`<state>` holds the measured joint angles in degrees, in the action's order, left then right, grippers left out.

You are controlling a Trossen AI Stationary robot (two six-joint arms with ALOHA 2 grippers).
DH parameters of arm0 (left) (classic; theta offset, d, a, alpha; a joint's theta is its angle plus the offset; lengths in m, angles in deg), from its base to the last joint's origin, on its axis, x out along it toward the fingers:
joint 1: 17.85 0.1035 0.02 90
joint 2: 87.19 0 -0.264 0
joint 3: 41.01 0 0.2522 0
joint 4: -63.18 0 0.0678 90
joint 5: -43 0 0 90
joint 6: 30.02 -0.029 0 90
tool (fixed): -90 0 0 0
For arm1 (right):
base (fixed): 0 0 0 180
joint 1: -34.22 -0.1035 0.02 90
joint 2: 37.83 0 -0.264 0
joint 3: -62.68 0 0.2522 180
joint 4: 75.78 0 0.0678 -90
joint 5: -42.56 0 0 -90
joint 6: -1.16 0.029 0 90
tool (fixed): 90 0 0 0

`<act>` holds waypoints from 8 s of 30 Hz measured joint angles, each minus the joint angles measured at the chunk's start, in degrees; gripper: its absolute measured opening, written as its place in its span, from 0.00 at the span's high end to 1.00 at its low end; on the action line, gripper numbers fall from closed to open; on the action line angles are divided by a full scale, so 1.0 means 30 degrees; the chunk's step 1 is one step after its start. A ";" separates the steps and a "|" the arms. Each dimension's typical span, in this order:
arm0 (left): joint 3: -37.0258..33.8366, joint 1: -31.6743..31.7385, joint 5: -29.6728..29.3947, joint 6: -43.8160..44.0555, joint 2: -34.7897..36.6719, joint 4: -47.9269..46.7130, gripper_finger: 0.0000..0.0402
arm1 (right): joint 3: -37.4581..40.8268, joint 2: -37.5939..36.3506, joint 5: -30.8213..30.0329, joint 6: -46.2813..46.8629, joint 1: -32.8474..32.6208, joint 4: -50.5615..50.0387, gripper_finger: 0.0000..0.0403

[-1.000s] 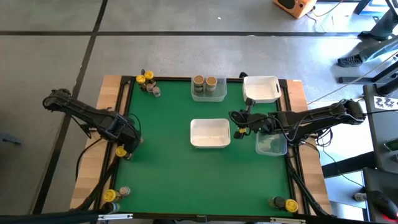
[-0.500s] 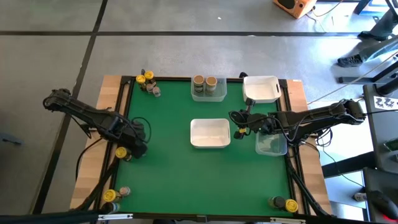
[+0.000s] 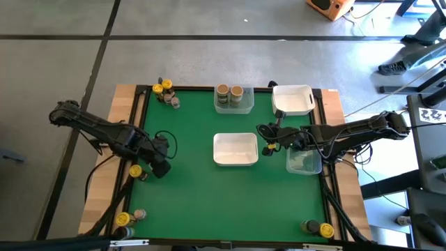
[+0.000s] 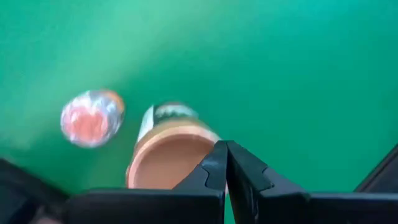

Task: Sort spices by type
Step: Put the golden seasoning bottle into the top transparent bin

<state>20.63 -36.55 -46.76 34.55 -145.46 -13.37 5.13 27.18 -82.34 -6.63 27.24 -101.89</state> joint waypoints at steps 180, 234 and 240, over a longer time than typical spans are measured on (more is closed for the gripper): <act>0.2286 0.1727 -0.6972 -0.8799 -0.5534 0.4899 0.26 | -0.0007 -0.0004 0.0354 -0.0066 0.0000 0.0271 0.96; 0.2223 0.1982 -0.6786 -0.7537 -0.6148 0.3887 0.01 | -0.0007 0.0007 0.0357 -0.0068 0.0005 0.0597 0.96; 0.2201 0.1989 -0.6968 -0.8451 -0.7173 0.3731 0.01 | -0.0007 0.0007 0.0357 -0.0066 0.0000 0.0564 0.96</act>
<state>27.23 -30.59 -67.66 9.19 -166.98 -2.17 5.11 27.20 -81.27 -6.83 27.24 -100.20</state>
